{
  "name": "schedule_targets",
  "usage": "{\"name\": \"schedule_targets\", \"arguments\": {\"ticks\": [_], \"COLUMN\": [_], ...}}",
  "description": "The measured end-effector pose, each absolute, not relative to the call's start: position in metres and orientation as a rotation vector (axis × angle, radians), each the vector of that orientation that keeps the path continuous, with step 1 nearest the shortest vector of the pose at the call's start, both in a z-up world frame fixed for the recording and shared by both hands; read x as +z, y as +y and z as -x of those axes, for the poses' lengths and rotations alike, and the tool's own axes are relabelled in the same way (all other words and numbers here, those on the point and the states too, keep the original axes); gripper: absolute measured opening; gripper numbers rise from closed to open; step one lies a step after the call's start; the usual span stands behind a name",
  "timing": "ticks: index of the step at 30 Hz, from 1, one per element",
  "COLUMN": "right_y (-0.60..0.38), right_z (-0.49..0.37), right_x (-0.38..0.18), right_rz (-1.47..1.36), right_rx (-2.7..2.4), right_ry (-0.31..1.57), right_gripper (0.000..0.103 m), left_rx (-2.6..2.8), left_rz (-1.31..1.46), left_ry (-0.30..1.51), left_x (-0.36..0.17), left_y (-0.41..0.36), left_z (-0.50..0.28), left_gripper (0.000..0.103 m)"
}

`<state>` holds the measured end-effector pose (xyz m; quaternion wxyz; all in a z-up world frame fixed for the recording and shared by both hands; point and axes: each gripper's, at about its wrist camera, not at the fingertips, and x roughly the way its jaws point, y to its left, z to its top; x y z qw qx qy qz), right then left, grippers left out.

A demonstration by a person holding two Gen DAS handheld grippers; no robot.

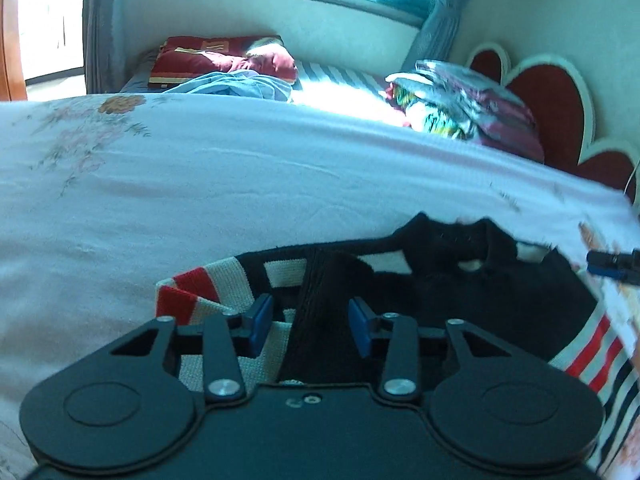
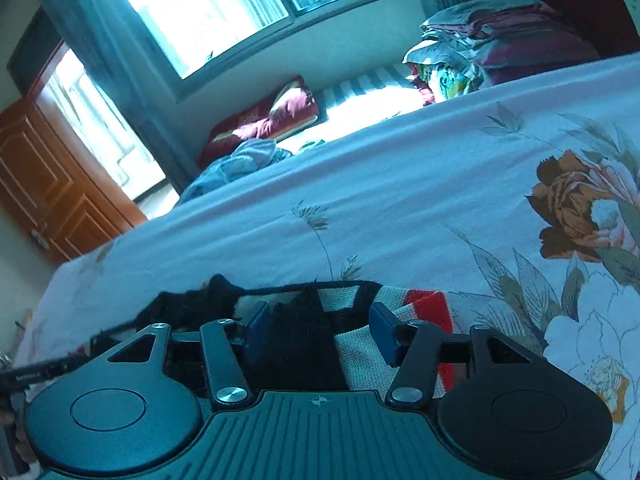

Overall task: Fold small clothes
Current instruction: 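Lay the hem over the collar with both grippers and release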

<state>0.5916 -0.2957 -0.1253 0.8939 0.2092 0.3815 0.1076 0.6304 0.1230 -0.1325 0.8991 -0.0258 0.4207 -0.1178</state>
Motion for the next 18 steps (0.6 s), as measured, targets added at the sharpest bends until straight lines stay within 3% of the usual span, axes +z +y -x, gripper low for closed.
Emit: {"name": "schedule_targets", "arguments": {"ticks": [5,7,9,11,13,14,18], "right_y": [-0.256,-0.246,-0.242,-0.242,-0.242,-0.242,-0.236], "right_z": [-0.597,-0.598,-0.602,-0.602,-0.601,-0.601,-0.602], "right_x": [-0.142,-0.147,-0.152,-0.155,-0.158,-0.158,-0.161], "right_rz": [-0.172,-0.093,-0.050,-0.052,-0.047,-0.035,0.010], "right_rx": [0.262,0.272,0.266,0.269,0.268,0.262,0.242], "right_ry": [0.843,0.849,0.844,0.841,0.841,0.840,0.842], "right_gripper": [0.055,0.033,0.026,0.021,0.020,0.021,0.021], "left_rx": [-0.228,-0.216,-0.210,-0.211,-0.219,-0.225,-0.212], "left_rz": [-0.046,-0.056,-0.068,-0.072,-0.068,-0.060,-0.070], "left_ry": [0.877,0.870,0.862,0.856,0.853,0.856,0.836], "left_x": [-0.141,-0.142,-0.142,-0.141,-0.141,-0.142,-0.141], "left_y": [0.111,0.108,0.105,0.103,0.102,0.102,0.097], "left_z": [-0.634,-0.634,-0.634,-0.633,-0.633,-0.634,-0.632], "left_gripper": [0.037,0.037,0.036,0.030,0.014,0.011,0.007]}}
